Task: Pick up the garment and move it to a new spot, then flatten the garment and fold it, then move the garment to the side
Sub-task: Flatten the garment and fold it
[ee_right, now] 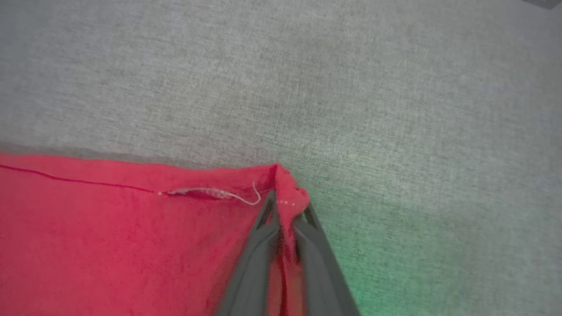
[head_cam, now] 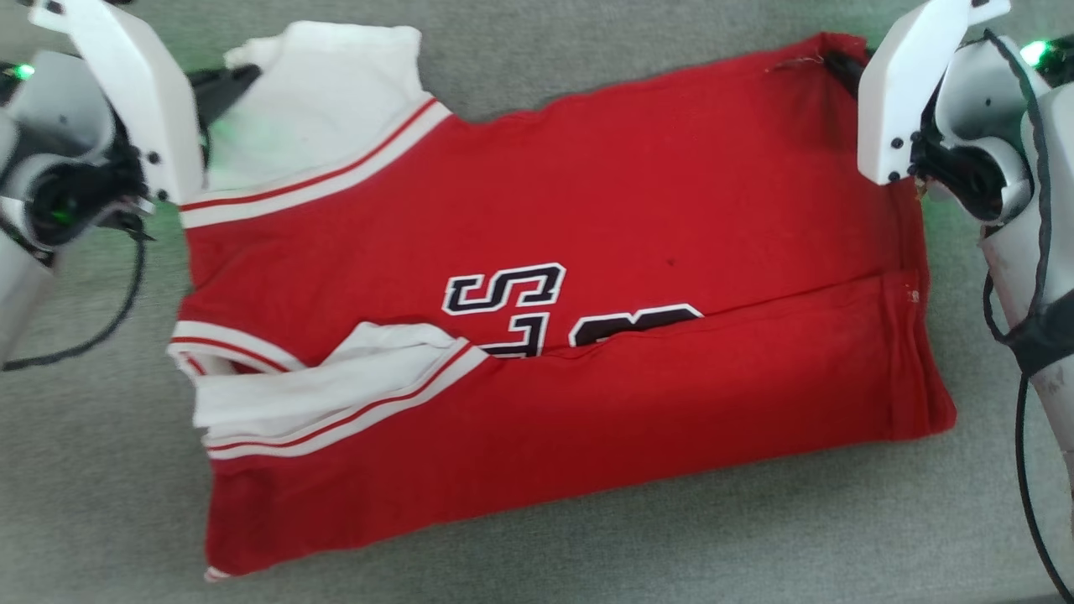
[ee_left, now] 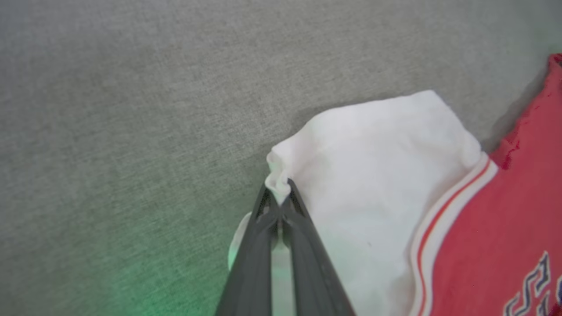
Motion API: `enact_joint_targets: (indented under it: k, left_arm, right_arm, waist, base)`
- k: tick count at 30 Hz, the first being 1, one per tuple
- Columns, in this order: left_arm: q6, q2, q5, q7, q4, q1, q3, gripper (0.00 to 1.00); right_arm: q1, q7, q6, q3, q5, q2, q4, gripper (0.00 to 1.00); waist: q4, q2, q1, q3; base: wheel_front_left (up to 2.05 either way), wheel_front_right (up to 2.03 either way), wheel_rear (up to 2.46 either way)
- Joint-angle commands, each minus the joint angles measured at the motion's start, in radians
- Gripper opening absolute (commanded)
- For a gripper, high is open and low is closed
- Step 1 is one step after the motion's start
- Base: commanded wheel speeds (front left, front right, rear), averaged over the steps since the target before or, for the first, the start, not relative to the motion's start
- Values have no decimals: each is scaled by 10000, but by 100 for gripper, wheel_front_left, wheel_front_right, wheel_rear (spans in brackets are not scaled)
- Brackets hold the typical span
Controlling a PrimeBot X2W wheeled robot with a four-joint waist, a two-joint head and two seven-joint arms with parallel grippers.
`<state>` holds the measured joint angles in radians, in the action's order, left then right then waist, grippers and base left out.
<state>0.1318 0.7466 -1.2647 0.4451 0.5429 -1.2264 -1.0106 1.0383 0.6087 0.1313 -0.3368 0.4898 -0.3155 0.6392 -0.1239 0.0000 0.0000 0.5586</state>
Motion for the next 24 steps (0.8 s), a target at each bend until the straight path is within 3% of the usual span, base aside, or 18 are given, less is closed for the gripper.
enact_joint_targets:
  k: [1, 10, 18, 24]
  left_arm:
    - [-28, -116, -286, -294, -168, 119, -138, 0]
    - [-27, 72, -1524, -1858, -1496, 1085, -299, 0]
    - [-26, 1550, -2324, -3838, -4098, 3539, -440, 0]
    - [-26, 2461, -2679, -5739, -5428, 5870, -709, 0]
  right_arm:
    - [-211, -235, -11, -68, 104, -135, 76, 0]
    - [-1425, -923, -11, -78, 761, -796, -829, 0]
    - [-4444, -858, -10, 783, 1315, -1733, -3005, 0]
    - [-7214, -541, -10, 2048, 1217, -1909, -4840, 0]
  waist:
    - [229, 0, 0, -322]
    - [1001, 0, 0, -1995]
    - [1444, 0, 0, -3163]
    - [1551, 0, 0, -3588]
  base:
    - [0, 0, 0]
    - [0, 0, 0]
    - [0, 0, 0]
    - [0, 0, 0]
